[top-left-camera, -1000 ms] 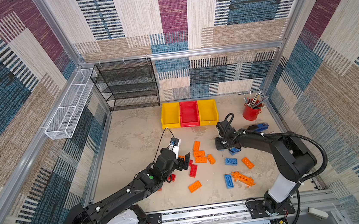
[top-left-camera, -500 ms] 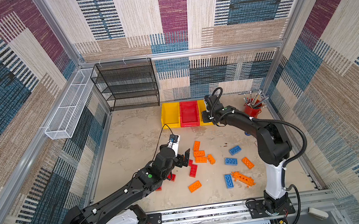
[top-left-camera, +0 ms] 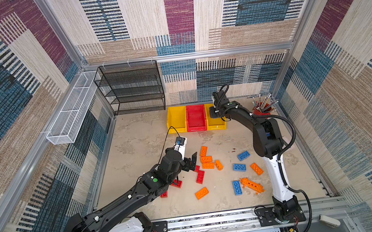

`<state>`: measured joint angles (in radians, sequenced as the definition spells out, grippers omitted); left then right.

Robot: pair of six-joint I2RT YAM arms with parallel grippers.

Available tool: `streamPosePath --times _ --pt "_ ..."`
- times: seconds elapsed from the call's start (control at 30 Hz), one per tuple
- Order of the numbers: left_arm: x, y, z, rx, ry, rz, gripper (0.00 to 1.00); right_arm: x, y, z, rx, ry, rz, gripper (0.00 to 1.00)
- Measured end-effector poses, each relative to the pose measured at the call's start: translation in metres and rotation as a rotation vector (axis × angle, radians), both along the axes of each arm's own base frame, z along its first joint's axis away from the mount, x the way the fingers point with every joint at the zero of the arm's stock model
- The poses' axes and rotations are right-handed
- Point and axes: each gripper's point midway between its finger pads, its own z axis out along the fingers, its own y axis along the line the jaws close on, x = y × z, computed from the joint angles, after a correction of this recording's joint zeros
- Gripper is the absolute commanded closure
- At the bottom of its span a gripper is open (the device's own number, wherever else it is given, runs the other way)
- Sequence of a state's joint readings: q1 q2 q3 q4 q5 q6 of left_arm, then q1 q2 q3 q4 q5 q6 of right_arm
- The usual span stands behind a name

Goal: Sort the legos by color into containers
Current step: 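Carry the blue brick with the right gripper into the far yellow bin and release, then return the right gripper to a second blue brick and grasp it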

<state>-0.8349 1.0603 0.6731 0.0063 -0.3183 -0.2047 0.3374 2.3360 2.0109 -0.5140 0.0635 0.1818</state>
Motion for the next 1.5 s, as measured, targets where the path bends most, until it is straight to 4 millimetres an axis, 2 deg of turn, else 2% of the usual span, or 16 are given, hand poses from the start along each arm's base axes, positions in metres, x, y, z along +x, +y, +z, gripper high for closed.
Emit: streamPosePath --times 0.1,0.2,0.37,0.47,0.57,0.67,0.73,0.8,0.93,1.03,1.1,1.2,1.37,1.5 --pt "0.000 -0.001 0.000 0.000 0.001 -0.001 0.01 0.004 0.002 -0.006 0.001 0.006 0.003 0.65" --pt "0.001 -0.001 -0.002 0.004 0.004 -0.001 0.01 0.007 0.002 -0.011 -0.002 0.015 0.001 0.54" --pt "0.000 -0.001 -0.003 0.010 0.009 -0.001 0.01 0.006 0.000 -0.017 -0.007 0.032 -0.001 0.40" --pt "0.000 0.000 -0.002 0.010 0.010 -0.001 0.01 0.001 0.003 -0.009 -0.001 0.029 0.007 0.38" --pt "-0.002 0.001 0.001 0.006 0.007 -0.002 0.01 -0.010 0.001 0.010 0.003 0.021 0.011 0.38" --pt "-0.004 0.002 0.004 -0.008 -0.001 -0.007 0.01 -0.036 -0.002 0.031 -0.003 0.010 -0.001 0.38" --pt "-0.005 0.003 0.000 -0.007 0.003 -0.011 0.01 -0.062 -0.007 0.033 -0.002 0.027 -0.013 0.37" --pt "-0.007 0.001 -0.006 -0.012 0.011 -0.021 0.01 -0.098 -0.016 0.022 -0.012 0.076 -0.032 0.35" --pt "-0.013 -0.006 -0.020 -0.040 0.044 -0.062 0.01 -0.174 -0.046 -0.002 -0.043 0.166 -0.114 0.34" --pt "-0.017 -0.012 -0.032 -0.056 0.076 -0.090 0.01 -0.224 -0.063 -0.015 -0.034 0.205 -0.173 0.32" --pt "-0.020 -0.016 -0.037 -0.072 0.094 -0.108 0.01 -0.248 -0.072 -0.020 -0.021 0.221 -0.214 0.30" --pt "-0.024 -0.020 -0.040 -0.099 0.107 -0.129 0.01 -0.272 -0.086 -0.021 0.008 0.226 -0.291 0.26" --pt "-0.029 -0.022 -0.039 -0.124 0.103 -0.149 0.01 -0.287 -0.098 -0.020 0.042 0.220 -0.390 0.22" --pt "-0.032 -0.019 -0.034 -0.144 0.084 -0.153 0.01 -0.299 -0.104 -0.032 0.050 0.252 -0.434 0.22"
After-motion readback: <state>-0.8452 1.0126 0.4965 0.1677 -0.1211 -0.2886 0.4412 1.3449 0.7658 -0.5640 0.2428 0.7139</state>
